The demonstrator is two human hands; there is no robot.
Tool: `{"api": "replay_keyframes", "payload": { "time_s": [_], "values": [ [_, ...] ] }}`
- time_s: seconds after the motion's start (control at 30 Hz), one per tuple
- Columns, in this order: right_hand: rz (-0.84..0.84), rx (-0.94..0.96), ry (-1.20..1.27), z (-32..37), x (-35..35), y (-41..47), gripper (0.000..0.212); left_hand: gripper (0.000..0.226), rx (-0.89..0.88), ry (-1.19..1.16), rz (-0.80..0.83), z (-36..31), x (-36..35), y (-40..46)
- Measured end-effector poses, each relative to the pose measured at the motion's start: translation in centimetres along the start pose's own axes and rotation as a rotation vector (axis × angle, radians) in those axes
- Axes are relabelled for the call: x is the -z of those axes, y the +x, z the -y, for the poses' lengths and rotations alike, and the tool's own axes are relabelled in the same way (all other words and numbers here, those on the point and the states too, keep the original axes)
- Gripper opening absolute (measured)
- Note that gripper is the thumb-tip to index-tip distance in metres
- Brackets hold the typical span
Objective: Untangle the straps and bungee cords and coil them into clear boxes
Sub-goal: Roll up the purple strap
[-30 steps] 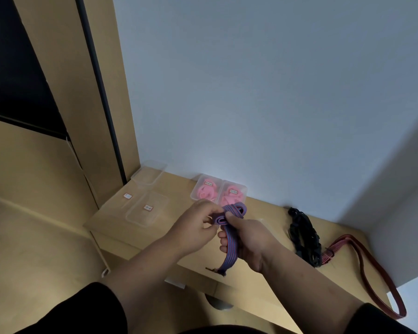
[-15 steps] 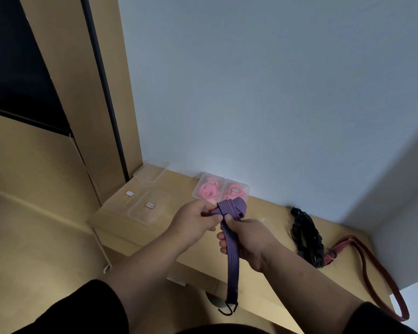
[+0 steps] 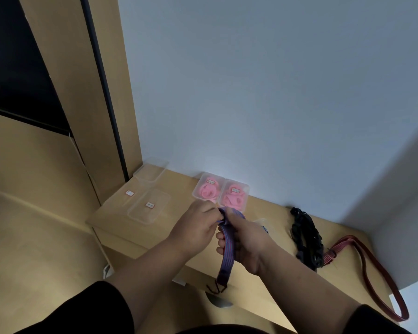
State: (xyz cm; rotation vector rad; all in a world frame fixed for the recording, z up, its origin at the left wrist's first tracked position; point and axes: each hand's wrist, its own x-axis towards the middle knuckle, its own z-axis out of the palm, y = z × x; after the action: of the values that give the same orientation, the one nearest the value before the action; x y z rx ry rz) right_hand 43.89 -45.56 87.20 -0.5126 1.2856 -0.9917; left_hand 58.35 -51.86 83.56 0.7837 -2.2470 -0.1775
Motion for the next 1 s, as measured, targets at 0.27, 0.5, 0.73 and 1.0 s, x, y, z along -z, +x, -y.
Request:
{"api": "replay_keyframes", "payload": {
  "time_s": [0.27, 0.5, 0.73, 1.0],
  "values": [
    [-0.052, 0.113, -0.131, 0.7, 1.0, 0.6, 0.026, 0.013, 0.303, -0.339, -0.036, 0.8, 0.3, -1.7],
    [0.131, 0.048, -0.404, 0.6, 1.5, 0.6, 0.019, 0.026, 0.868, -0.99, 0.299, 1.7, 1.8, 0.1],
    [0.215, 0.055, -0.721, 0.8, 2.2, 0.7, 0.009, 0.054, 0.73, -1.006, 0.546, 1.4, 2.6, 0.2],
    [-0.003, 0.214, -1.336, 0.6, 1.0, 0.8, 0.015, 0.031, 0.773, -0.779, 0.471, 1.1, 1.5, 0.0]
  ]
}}
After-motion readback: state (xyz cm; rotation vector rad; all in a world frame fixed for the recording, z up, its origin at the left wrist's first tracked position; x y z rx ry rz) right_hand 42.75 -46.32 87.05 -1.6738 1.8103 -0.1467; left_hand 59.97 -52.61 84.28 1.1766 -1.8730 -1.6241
